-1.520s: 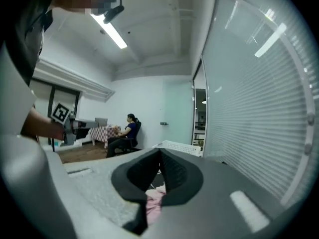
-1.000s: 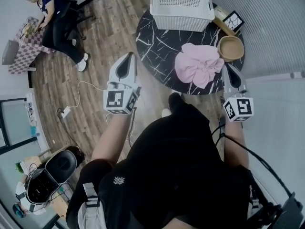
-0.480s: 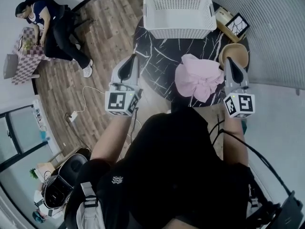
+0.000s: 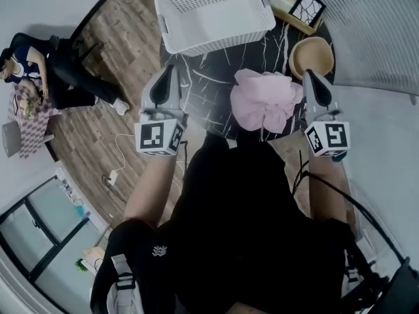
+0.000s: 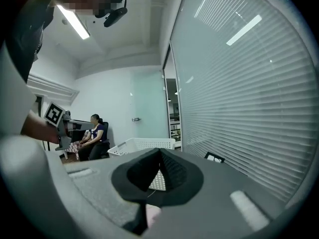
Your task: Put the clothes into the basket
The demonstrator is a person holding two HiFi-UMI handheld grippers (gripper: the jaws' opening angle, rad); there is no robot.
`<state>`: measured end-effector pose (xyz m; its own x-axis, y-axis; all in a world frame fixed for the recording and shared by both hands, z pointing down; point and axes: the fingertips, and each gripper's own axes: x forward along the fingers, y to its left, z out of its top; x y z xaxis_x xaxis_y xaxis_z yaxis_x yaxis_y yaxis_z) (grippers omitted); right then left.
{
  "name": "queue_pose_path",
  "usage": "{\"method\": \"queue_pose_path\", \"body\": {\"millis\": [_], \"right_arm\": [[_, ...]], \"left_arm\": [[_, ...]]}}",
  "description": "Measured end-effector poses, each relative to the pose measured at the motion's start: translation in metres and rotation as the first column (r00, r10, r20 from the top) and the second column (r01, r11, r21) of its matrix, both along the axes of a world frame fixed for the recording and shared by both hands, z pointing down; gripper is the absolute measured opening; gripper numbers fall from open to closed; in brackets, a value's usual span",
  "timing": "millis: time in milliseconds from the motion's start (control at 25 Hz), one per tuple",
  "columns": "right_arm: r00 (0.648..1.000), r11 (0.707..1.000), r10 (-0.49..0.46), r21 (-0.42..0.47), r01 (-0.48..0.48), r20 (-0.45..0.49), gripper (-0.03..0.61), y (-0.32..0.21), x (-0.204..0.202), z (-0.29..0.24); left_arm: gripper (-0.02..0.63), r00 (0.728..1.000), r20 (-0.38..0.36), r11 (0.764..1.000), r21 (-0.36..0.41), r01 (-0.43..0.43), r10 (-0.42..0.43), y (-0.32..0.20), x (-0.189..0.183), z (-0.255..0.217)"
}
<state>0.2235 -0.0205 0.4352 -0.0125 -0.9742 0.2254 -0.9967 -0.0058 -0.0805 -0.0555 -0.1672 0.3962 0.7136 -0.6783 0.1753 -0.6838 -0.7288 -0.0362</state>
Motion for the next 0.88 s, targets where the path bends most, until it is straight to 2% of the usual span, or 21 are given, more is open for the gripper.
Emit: {"method": "queue_pose_path", "body": {"millis": [120, 280, 400, 600, 880], "right_arm": [[0.998, 0.998, 0.07, -0.004, -0.07, 0.011, 0.002, 0.002, 0.002, 0.013], [0.984, 0.985, 0.173, -0.004, -0.173, 0.048, 0.002, 0.011, -0.011, 0.017], [0.983, 0.984, 0.178, -0.027, -0.178, 0.033, 0.002, 0.014, -0.031, 0.025], [0.98, 0.975, 0.197, -0.102, -0.196, 0.005, 0.007, 0.026, -0.038, 0.054], [0.982, 0.969, 0.184, -0.175, -0.175, 0.04, 0.271, 0.026, -0.036, 0.105]], "left_arm": [[0.006, 0.995, -0.013, 0.995, -0.007, -0.098, 0.098, -0.008, 0.023, 0.009], [0.006, 0.974, -0.015, 0.974, -0.015, -0.228, 0.227, -0.006, 0.043, 0.018], [0.006, 0.96, -0.021, 0.96, -0.035, -0.279, 0.278, -0.012, 0.052, 0.035], [0.006, 0.937, -0.027, 0.933, -0.088, -0.349, 0.348, -0.01, 0.07, 0.069], [0.006, 0.911, -0.002, 0.903, -0.127, -0.41, 0.413, -0.011, 0.088, 0.113]]}}
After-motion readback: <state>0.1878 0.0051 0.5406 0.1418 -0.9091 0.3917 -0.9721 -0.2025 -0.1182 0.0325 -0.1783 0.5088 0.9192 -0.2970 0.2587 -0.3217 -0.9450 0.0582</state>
